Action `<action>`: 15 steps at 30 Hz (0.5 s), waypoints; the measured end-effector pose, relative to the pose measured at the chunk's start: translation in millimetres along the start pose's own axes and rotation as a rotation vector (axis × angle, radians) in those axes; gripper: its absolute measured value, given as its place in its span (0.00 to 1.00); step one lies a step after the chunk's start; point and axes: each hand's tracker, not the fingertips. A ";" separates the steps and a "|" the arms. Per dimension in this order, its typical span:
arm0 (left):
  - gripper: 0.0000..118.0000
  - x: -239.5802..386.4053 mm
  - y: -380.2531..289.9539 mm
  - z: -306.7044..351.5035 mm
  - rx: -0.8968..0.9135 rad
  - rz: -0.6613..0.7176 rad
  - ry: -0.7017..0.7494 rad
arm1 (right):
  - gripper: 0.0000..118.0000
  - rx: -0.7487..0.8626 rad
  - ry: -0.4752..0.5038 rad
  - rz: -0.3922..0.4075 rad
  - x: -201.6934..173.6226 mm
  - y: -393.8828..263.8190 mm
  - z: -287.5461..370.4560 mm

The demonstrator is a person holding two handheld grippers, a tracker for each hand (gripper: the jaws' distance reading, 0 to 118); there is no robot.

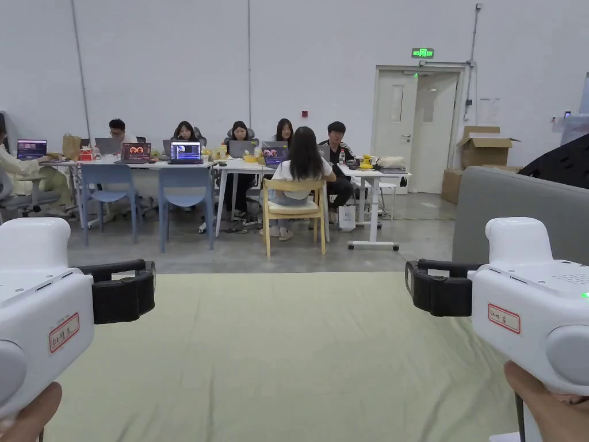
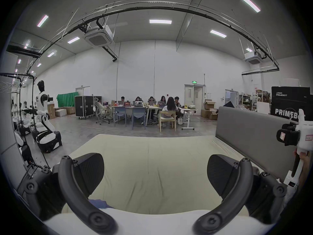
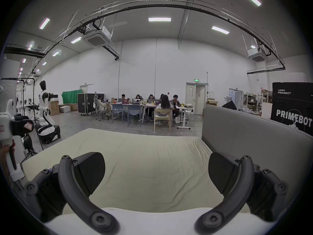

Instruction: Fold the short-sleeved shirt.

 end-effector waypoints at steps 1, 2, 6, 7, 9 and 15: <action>1.00 0.7 0.3 0.5 0.002 0.003 -0.001 | 1.00 -0.001 0.002 0.000 0.0 -0.1 -0.5; 1.00 0.9 0.6 0.3 0.001 0.006 -0.002 | 1.00 -0.003 0.002 0.001 -0.2 -0.2 -0.8; 1.00 1.8 1.8 0.3 0.003 -0.001 -0.004 | 1.00 -0.009 0.000 0.000 -0.8 -0.9 -1.0; 1.00 2.2 1.7 0.0 0.002 -0.001 -0.005 | 1.00 -0.009 0.002 -0.002 -0.8 -1.2 -0.8; 1.00 4.8 3.3 2.0 0.001 0.003 -0.011 | 1.00 -0.008 0.002 -0.009 -0.8 -2.2 -0.7; 1.00 5.0 1.1 -3.8 -0.012 0.000 -0.016 | 1.00 0.002 -0.028 0.007 -1.3 -5.5 0.3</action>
